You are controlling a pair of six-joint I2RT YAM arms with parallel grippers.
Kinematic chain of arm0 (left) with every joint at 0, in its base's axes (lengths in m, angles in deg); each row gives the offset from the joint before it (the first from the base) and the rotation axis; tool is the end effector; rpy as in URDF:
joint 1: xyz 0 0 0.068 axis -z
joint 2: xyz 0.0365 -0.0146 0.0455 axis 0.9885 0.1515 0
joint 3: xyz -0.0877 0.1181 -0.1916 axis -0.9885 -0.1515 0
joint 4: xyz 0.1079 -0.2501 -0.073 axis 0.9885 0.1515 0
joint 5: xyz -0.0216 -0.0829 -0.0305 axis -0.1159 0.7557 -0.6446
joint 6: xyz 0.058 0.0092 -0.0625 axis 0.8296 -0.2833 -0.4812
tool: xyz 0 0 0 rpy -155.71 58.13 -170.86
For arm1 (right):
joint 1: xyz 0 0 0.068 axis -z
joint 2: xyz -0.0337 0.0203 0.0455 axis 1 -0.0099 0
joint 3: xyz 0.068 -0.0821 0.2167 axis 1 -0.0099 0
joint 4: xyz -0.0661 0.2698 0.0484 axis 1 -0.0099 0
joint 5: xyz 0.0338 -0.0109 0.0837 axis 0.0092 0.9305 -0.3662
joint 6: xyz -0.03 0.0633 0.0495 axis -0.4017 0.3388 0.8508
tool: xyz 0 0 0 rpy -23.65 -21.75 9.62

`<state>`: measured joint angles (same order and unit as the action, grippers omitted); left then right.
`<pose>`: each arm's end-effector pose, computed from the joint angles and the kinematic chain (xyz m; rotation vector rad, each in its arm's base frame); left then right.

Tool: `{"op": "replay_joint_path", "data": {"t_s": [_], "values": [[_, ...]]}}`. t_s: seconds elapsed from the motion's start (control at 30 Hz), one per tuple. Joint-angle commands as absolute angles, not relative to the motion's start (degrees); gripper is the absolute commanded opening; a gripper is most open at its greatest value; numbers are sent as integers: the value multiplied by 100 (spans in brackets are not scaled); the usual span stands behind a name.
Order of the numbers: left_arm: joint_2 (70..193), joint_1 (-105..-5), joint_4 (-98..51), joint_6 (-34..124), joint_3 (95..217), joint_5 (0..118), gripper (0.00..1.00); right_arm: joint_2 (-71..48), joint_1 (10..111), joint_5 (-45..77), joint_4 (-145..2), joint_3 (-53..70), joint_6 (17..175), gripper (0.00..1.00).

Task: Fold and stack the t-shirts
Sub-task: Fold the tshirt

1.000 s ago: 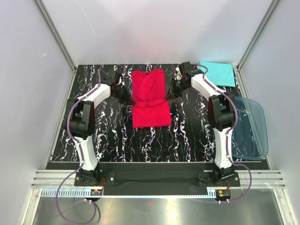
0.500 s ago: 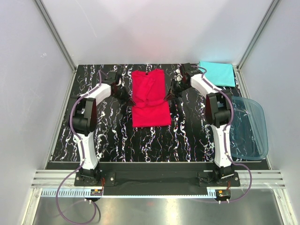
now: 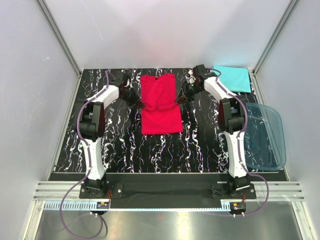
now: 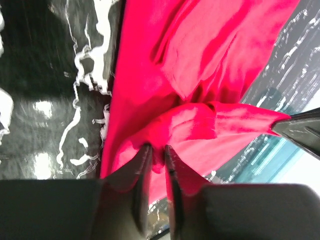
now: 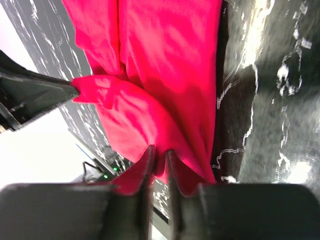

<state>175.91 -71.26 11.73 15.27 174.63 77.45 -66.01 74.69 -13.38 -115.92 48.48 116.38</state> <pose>0.4495 -0.1138 0.1089 -0.6090 2.7212 -0.8819 0.4844 0.1748 0.1195 0.0979 2.7729 1.0918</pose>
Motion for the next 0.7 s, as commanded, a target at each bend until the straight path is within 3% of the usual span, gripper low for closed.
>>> {"op": "replay_joint_path", "data": {"t_s": [0.0,0.13,0.23,0.37,0.47,0.67], "values": [[17695,-7214,1485,1771,18101,7378,25,-7014,7572,-1522,-11669,5425,11627,31],[17171,-7214,1917,2386,18517,6131,33,-7359,7607,-786,-12916,6796,11030,48],[16451,-7109,1681,2650,18009,6083,36,-6667,7564,-73,-12945,5864,10704,56],[15815,-6732,865,2274,16736,6829,33,-5506,7214,-299,-11769,4001,11132,54],[15814,-6223,-23,1949,16004,7313,28,-5136,6880,-239,-11003,3267,11433,49],[16481,-6028,-693,1728,15774,7788,24,-5206,6667,-344,-10563,3072,11653,43]]}}
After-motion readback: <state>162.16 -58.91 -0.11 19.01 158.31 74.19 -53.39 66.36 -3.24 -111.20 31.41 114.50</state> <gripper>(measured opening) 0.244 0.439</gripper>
